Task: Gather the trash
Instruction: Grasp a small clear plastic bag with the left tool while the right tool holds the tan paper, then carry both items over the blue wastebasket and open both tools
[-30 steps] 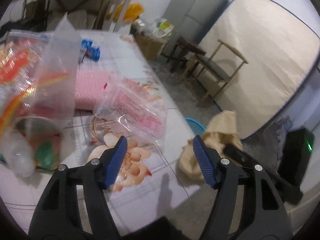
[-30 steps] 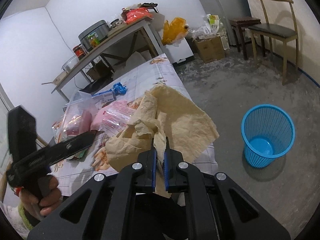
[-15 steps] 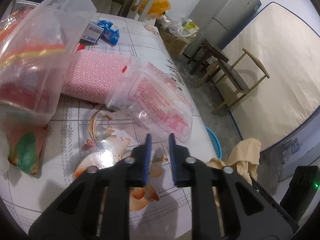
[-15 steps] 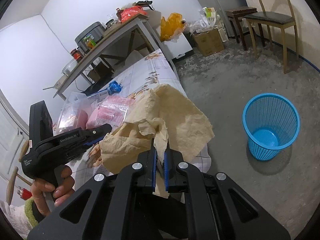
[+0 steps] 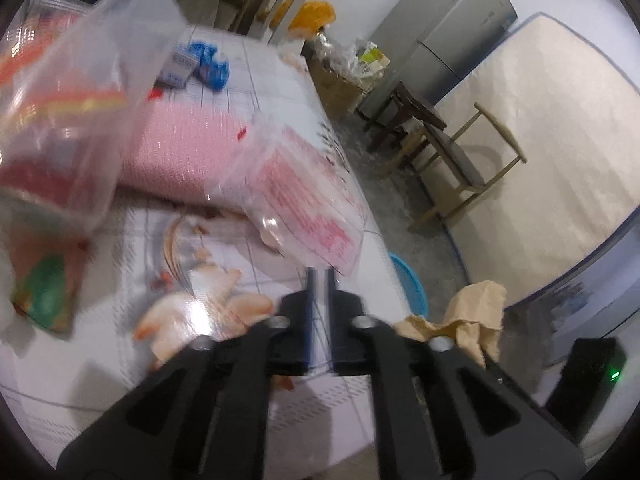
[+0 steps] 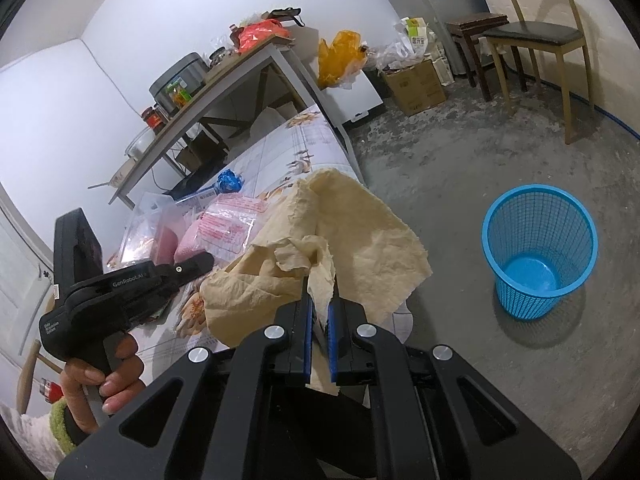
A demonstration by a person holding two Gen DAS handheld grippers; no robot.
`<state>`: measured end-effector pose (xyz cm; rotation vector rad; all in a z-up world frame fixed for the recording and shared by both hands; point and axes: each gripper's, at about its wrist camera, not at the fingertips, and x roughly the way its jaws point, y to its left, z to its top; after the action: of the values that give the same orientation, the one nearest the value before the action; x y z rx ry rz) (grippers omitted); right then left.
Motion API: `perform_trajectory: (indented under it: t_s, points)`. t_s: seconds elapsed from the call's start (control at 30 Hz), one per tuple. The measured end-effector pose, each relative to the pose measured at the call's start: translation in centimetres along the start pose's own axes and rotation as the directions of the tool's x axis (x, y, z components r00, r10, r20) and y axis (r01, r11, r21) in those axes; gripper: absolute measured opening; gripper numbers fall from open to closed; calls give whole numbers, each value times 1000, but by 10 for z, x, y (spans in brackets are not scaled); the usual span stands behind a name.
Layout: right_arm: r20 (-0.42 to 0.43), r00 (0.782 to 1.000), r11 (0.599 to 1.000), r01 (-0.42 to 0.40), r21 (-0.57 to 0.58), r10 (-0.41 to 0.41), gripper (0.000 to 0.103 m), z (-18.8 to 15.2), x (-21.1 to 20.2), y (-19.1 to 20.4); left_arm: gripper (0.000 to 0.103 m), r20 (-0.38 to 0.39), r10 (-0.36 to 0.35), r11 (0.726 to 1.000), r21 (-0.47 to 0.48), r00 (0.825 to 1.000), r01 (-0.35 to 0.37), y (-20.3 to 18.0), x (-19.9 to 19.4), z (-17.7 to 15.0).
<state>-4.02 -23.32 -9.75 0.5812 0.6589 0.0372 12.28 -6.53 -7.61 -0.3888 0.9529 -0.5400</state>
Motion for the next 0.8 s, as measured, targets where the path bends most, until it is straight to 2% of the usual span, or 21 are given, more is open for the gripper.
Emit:
perform_trajectory:
  t_s: [0.07, 0.2, 0.27, 0.33, 0.37, 0.4, 0.5, 0.57, 0.7, 0.8]
  points:
    - [0, 1000, 1000, -1, 4, 1, 6, 0, -1, -2, 56, -9, -10, 999, -34, 1000, 10, 3, 2, 2]
    - [-6, 1000, 1000, -3, 19, 3, 6, 0, -1, -4, 58, -41, -27, 992, -121, 999, 22, 10, 15, 10]
    - [-9, 1000, 1000, -3, 27, 3, 6, 1, 0, -5, 58, -25, -17, 988, -153, 1000, 13, 10, 22, 16]
    - [-9, 1000, 1000, 0, 28, 0, 6, 1, -1, -5, 55, 5, 9, 987, -163, 1000, -8, 10, 27, 19]
    - [-9, 1000, 1000, 1, 30, -1, 6, 1, -1, -5, 46, 19, 32, 985, -169, 999, -28, 9, 30, 20]
    - [-9, 1000, 1000, 4, 31, -3, 6, 1, -1, -5, 31, 26, 53, 982, -184, 998, -47, 9, 34, 21]
    - [-3, 1000, 999, 14, 31, -14, 6, 2, -4, -6, 10, 32, 60, 974, -221, 998, -52, 15, 41, 22]
    - [6, 1000, 999, 22, 34, -22, 6, 4, -7, -9, 3, 47, 66, 978, -200, 997, -56, 12, 40, 20]
    - [40, 997, 997, 57, 42, -59, 6, 6, -16, -15, 0, 83, 72, 990, -128, 994, -61, 0, 28, 17]
    - [73, 990, 991, 112, 77, -117, 6, 14, -25, -33, 0, 128, 76, 997, 10, 989, -78, -33, 16, 23]
